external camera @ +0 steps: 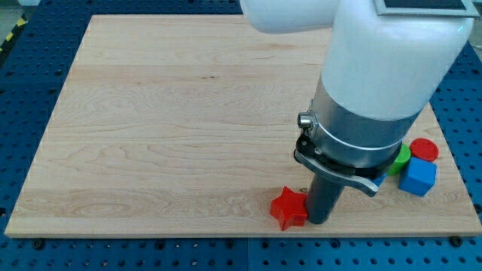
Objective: Place the blue cube along with the red circle top right to the green star
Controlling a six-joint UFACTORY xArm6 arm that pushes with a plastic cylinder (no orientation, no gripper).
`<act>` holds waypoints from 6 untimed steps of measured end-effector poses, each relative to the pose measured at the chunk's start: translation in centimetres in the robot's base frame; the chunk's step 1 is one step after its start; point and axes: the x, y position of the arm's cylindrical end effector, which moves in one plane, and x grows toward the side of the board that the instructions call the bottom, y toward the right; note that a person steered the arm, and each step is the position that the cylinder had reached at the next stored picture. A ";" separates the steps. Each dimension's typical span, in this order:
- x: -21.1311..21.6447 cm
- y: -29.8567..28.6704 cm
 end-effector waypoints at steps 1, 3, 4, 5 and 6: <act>0.0 3.3; -0.3 11.7; -1.8 15.2; -3.5 16.9; -3.6 16.5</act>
